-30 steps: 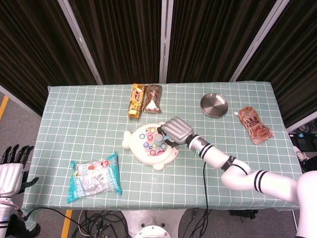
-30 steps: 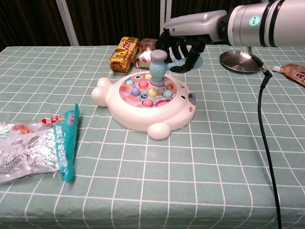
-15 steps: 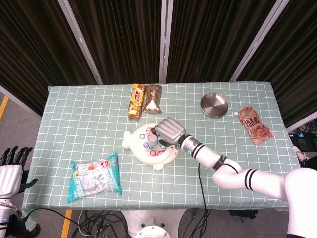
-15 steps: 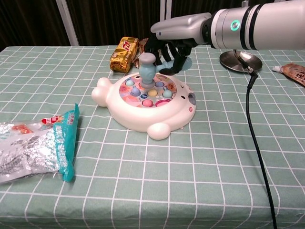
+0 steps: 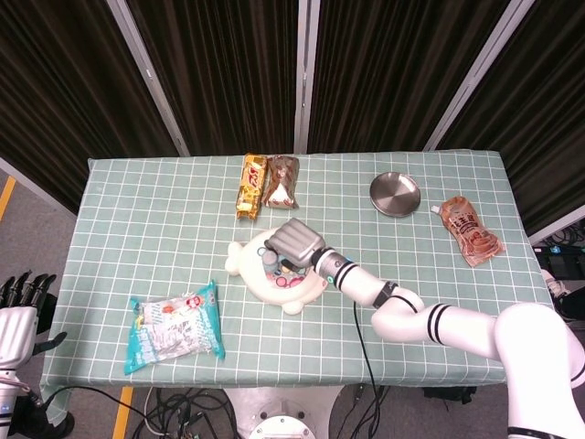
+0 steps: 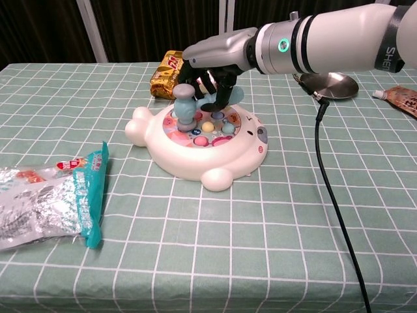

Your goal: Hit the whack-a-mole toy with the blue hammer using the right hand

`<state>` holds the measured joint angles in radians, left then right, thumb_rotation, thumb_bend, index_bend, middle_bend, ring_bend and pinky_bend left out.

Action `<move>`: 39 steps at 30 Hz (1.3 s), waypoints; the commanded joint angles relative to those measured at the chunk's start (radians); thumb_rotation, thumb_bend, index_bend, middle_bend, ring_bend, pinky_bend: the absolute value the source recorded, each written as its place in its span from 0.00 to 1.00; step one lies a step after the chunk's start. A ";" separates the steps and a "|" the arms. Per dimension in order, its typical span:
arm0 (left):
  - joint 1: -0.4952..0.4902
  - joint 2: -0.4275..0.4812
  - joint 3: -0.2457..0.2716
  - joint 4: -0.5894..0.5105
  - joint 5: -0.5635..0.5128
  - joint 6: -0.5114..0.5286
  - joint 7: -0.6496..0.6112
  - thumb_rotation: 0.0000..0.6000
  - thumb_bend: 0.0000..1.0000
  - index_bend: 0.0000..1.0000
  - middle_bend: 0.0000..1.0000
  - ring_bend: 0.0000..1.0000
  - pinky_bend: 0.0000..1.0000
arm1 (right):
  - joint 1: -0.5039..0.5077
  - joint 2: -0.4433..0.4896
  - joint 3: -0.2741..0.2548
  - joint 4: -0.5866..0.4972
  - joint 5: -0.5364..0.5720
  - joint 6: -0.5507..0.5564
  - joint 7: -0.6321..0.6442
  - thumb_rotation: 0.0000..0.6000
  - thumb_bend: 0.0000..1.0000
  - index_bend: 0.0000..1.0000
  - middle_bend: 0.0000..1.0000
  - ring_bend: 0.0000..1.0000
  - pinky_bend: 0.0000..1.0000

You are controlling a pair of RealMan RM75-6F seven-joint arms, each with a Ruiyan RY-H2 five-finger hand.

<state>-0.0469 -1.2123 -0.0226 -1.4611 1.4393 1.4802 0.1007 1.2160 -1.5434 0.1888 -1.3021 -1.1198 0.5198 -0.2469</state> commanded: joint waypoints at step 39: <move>-0.022 0.012 -0.005 -0.051 0.025 -0.011 0.059 1.00 0.04 0.12 0.13 0.00 0.04 | -0.400 -0.037 -0.146 0.293 -0.258 0.271 0.532 1.00 0.48 0.38 0.44 0.29 0.39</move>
<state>-0.0690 -1.1996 -0.0273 -1.5130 1.4644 1.4692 0.1601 0.8178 -1.5788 0.0429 -1.0105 -1.3763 0.7892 0.2840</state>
